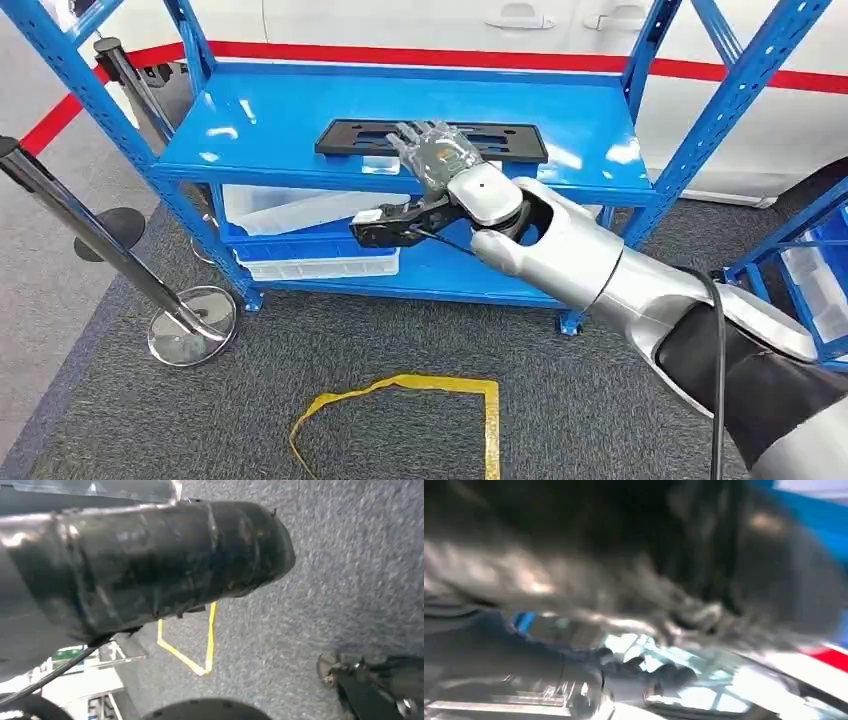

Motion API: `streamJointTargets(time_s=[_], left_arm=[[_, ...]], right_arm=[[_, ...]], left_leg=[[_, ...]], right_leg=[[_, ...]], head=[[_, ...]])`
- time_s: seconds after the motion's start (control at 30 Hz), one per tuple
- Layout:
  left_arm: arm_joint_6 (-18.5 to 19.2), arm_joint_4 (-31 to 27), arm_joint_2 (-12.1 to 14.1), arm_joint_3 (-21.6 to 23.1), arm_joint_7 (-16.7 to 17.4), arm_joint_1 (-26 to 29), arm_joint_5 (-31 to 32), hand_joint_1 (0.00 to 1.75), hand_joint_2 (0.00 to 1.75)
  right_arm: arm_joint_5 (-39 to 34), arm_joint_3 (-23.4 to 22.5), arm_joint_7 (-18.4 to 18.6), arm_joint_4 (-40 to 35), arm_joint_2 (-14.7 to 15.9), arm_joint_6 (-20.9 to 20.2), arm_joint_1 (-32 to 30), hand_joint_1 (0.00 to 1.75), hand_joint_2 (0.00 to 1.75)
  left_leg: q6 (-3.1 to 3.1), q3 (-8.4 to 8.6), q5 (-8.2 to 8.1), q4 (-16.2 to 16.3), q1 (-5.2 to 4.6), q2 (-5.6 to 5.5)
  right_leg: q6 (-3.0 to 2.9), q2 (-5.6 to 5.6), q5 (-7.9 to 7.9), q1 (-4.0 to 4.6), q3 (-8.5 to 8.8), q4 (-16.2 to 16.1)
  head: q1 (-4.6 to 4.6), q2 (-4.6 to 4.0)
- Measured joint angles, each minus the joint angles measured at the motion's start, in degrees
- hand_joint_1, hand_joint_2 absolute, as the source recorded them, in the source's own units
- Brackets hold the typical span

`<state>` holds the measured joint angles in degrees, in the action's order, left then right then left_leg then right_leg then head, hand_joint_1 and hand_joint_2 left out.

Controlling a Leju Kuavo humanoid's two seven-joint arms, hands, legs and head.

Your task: Take the parts from the cabinet and place them on the table.

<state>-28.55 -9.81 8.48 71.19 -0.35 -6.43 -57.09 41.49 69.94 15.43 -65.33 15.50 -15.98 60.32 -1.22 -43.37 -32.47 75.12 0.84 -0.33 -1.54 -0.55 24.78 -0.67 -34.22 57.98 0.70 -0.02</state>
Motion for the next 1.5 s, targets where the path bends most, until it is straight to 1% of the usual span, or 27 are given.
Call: streamJointTargets(time_s=[0.03, 0.07, 0.13, 0.2, 0.27, 0.37, 0.47, 0.5, 0.53, 0.57, 0.63, 0.67, 0.7, 0.77, 0.8, 0.87, 0.9, 1.0, 1.03, 1.07, 1.17, 1.27, 1.33, 1.37, 1.4, 1.43, 1.5], left_arm=[[0.0, 0.0, 0.0, 0.0, 0.0, 0.0, 0.0, 0.00, 0.00], [0.0, 0.0, 0.0, 0.0, 0.1, 0.1, 0.0, 0.00, 0.00], [0.0, 0.0, 0.0, 0.0, 0.1, 0.1, 0.0, 0.00, 0.00], [0.0, 0.0, 0.0, 0.0, 0.2, 0.1, 0.0, 0.00, 0.00], [-0.1, 0.0, 0.0, 0.0, 0.2, -0.1, 0.0, 0.00, 0.00], [-0.1, 0.0, 0.0, 0.0, 0.3, 0.1, 0.0, 0.00, 0.00], [-0.1, 0.0, 0.0, 0.0, 0.3, -0.2, 0.1, 0.00, 0.00], [-0.2, 0.0, 0.0, 0.0, 0.3, -0.1, 0.2, 0.00, 0.00], [-0.3, 0.0, 0.0, 0.0, 0.3, -0.1, 0.2, 0.00, 0.00], [-0.3, 0.0, 0.0, 0.0, 0.3, -0.1, 0.3, 0.00, 0.00], [-0.3, 0.0, 0.0, 0.0, 0.3, 0.1, 0.5, 0.00, 0.00], [-0.3, 0.0, 0.0, 0.0, 0.3, 0.1, 0.6, 0.00, 0.00], [-0.3, 0.0, 0.0, 0.0, 0.2, -0.1, 0.6, 0.00, 0.00], [-0.3, 0.0, 0.0, 0.0, 0.2, -0.1, 0.6, 0.00, 0.00], [-0.3, 0.0, 0.0, 0.0, 0.2, -0.1, 0.6, 0.00, 0.00], [-0.3, 0.0, 0.0, 0.0, 0.2, -0.1, 0.6, 0.00, 0.00], [-0.3, 0.0, 0.0, 0.0, 0.2, -0.1, 0.6, 0.00, 0.00], [-0.3, 0.0, 0.1, 0.0, 0.2, -0.2, 0.7, 0.00, 0.00], [-0.3, 0.0, 0.1, 0.0, 0.2, -0.1, 0.7, 0.00, 0.00], [-0.3, 0.0, 0.1, 0.0, 0.2, -0.1, 0.7, 0.00, 0.00], [-0.3, 0.0, 0.2, 0.0, 0.3, -0.1, 0.7, 0.00, 0.00], [-0.3, 0.0, 0.3, 0.0, 0.4, -0.2, 0.7, 0.00, 0.00], [-0.3, 0.0, 0.4, 0.0, 0.5, -0.3, 0.7, 0.00, 0.00], [-0.3, 0.0, 0.5, 0.0, 0.5, -0.3, 0.7, 0.00, 0.00], [-0.3, 0.0, 0.5, 0.0, 0.7, -0.2, 0.6, 0.00, 0.00], [-0.3, 0.0, 0.5, 0.0, 0.7, -0.1, 0.7, 0.00, 0.00], [-0.3, 0.0, 0.5, 0.0, 0.7, -0.4, 0.7, 0.00, 0.00]], right_arm=[[-0.6, -0.1, 0.3, 0.3, 0.0, 0.1, -0.1, 0.00, 0.00], [-0.9, -0.2, 0.7, 0.6, 0.0, 0.2, -0.1, 0.00, 0.00], [-1.2, -0.8, 0.9, 1.4, 0.0, 0.8, -0.1, 0.00, 0.00], [-1.4, -0.9, 1.0, 2.6, 0.0, 1.4, 0.1, 0.00, 0.00], [-1.5, -1.0, 1.0, 3.6, 0.1, 1.6, 0.0, 0.00, 0.00], [-1.5, -1.4, 1.1, 4.9, 0.1, 2.5, 0.1, 0.00, 0.00], [-1.7, -1.5, 1.2, 6.7, 0.1, 3.4, -0.3, 0.00, 0.00], [-2.0, -1.5, 1.3, 7.4, 0.2, 3.4, -0.8, 0.00, 0.00], [-2.2, -1.5, 1.3, 8.0, 0.2, 3.4, -1.2, 0.00, 0.00], [-2.4, -1.6, 1.3, 8.5, 0.2, 3.5, -1.4, 0.00, 0.00], [-2.6, -1.6, 1.3, 9.3, 0.2, 3.6, -1.3, 0.00, 0.00], [-2.7, -1.7, 1.3, 9.6, 0.3, 3.6, -1.4, 0.00, 0.00], [-2.8, -1.7, 1.3, 10.0, 0.3, 3.6, -1.4, 0.00, 0.00], [-2.9, -1.7, 1.2, 10.5, 0.3, 3.7, -1.7, 0.00, 0.00], [-3.1, -1.8, 1.2, 10.7, 0.3, 3.8, -1.7, 0.00, 1.75], [-3.2, -1.9, 1.3, 11.1, 0.3, 3.8, -1.6, 0.00, 1.75], [-3.2, -2.0, 1.3, 11.5, 0.3, 3.9, -1.5, 0.00, 1.75], [-3.3, -2.0, 1.2, 12.1, 0.3, 4.2, -2.1, 0.00, 1.75], [-3.4, -2.0, 1.2, 12.4, 0.3, 4.3, -2.3, 0.00, 1.75], [-3.4, -2.0, 1.2, 12.7, 0.3, 4.3, -2.5, 0.00, 1.75], [-3.4, -2.0, 1.0, 14.2, 0.1, 4.4, -2.5, 0.00, 1.75], [-3.4, -2.0, 0.8, 14.8, 0.1, 4.6, -2.4, 0.00, 1.75], [-3.4, -2.0, 0.7, 15.2, 0.1, 4.8, -2.8, 0.00, 1.75], [-3.4, -2.0, 0.7, 15.3, 0.1, 4.9, -2.8, 0.00, 1.75], [-3.4, -2.1, 0.7, 15.5, 0.1, 5.1, -2.9, 0.00, 1.75], [-3.4, -2.1, 0.7, 15.7, 0.1, 5.2, -2.8, 0.00, 1.75], [-3.4, -2.1, 0.7, 15.8, 0.0, 5.3, -3.0, 0.00, 1.75]], left_leg=[[-0.02, -0.51, 1.53, -0.5, 0.01, 0.01], [0.10, 0.46, 4.26, -3.8, 0.01, 0.02], [0.66, 4.75, 10.45, -14.0, -0.03, 0.03], [1.49, 6.48, 9.62, -16.7, -0.74, -0.03], [2.06, 6.51, 8.85, -17.0, -0.91, -0.05], [2.94, 7.90, 8.89, -18.4, -0.37, 0.09], [3.87, 8.49, 8.29, -18.4, -0.38, 0.14], [3.95, 8.71, 8.04, -18.4, -0.38, 0.08], [3.90, 8.93, 7.75, -18.2, -0.33, -0.04], [3.76, 9.22, 7.39, -18.1, -0.27, -0.16], [3.22, 9.92, 6.40, -17.3, -0.17, -0.25], [2.92, 9.97, 5.84, -17.0, -0.13, -0.23], [2.46, 9.60, 5.51, -16.3, -0.49, -0.29], [1.96, 9.41, 5.56, -16.5, -0.42, -0.25], [1.75, 9.56, 5.61, -16.8, -0.37, -0.20], [1.05, 9.43, 4.77, -16.1, -0.22, 0.00], [0.75, 8.28, 3.40, -12.9, -0.18, 0.07], [0.25, 1.08, -0.69, -0.5, -0.10, 0.07], [0.26, -0.53, -0.31, 1.2, -0.10, 0.06], [0.38, -0.53, 1.60, -0.1, -0.10, 0.06], [1.48, 4.99, 10.41, -14.3, -0.33, 0.06], [2.12, 6.57, 9.01, -16.7, -0.87, 0.04], [2.40, 6.45, 8.49, -16.7, -0.96, 0.01], [2.64, 6.76, 8.55, -17.3, -0.90, 0.00], [2.92, 7.63, 8.82, -18.3, -0.12, 0.16], [3.20, 8.21, 8.73, -18.7, -0.26, 0.19], [3.75, 8.64, 8.46, -18.8, -0.31, 0.18]], right_leg=[[0.03, -0.05, 0.31, -0.01, 0.29, 0.1], [0.10, -0.11, 0.66, -0.02, 0.69, 0.1], [0.38, -0.18, 1.50, -0.01, 1.79, 0.2], [0.91, -0.26, 1.92, 0.27, 1.87, 0.3], [1.40, -0.21, 1.95, 0.10, 1.63, 0.1], [2.27, -0.03, 3.21, 0.14, 1.44, 1.5], [2.62, 0.03, 7.72, 0.06, -5.59, 14.1], [2.76, 0.04, 8.06, -0.01, -7.77, 17.1], [2.88, 0.05, 7.05, -0.13, -8.69, 17.5], [2.98, 0.06, 4.69, -0.28, -8.26, 15.2], [3.01, 0.22, -1.48, -0.54, -4.72, 5.9], [2.88, 0.36, -2.19, -0.56, -3.48, 2.6], [2.76, 0.29, -1.47, -0.14, -2.59, 1.8], [2.22, 0.10, -1.00, -0.04, -2.88, 1.7], [1.91, 0.02, -0.90, 0.01, -2.90, 1.7], [1.21, 0.00, -0.90, -0.49, -2.01, 1.0], [0.80, 0.02, -0.69, -0.51, -1.58, 0.8], [0.34, 0.02, -0.24, -0.31, -1.12, 0.9], [0.32, 0.01, -0.04, -0.26, -0.94, 0.9], [0.33, -0.03, 0.20, -0.24, -0.69, 1.0], [0.56, -0.14, 1.11, -0.19, 0.38, 1.0], [1.08, -0.28, 1.31, 0.03, 0.21, 1.1], [1.62, -0.21, 1.35, -0.11, 0.23, 0.7], [2.02, -0.23, 1.46, 0.04, 0.50, 0.5], [2.26, -0.14, 2.01, -0.03, 0.38, 0.9], [2.40, -0.01, 3.04, 0.09, -0.24, 2.7], [2.56, -0.02, 6.77, 0.02, -4.68, 11.5]], head=[[-0.02, 0.00], [0.00, 0.00], [0.00, 0.00], [0.00, 0.00], [0.02, 0.00], [0.22, 0.00], [0.28, 0.00], [0.26, 0.00], [0.28, 0.00], [0.26, 0.00], [0.24, 0.00], [0.28, 0.00], [0.19, 0.00], [0.13, 0.00], [0.13, 0.00], [0.11, 0.00], [-0.18, 0.00], [-0.15, 0.00], [-0.18, 0.00], [-0.15, 0.00], [-0.15, 0.00], [-0.11, 0.00], [-0.09, 0.00], [-0.18, 0.00], [0.06, 0.00], [0.13, 0.00], [0.15, 0.00]])
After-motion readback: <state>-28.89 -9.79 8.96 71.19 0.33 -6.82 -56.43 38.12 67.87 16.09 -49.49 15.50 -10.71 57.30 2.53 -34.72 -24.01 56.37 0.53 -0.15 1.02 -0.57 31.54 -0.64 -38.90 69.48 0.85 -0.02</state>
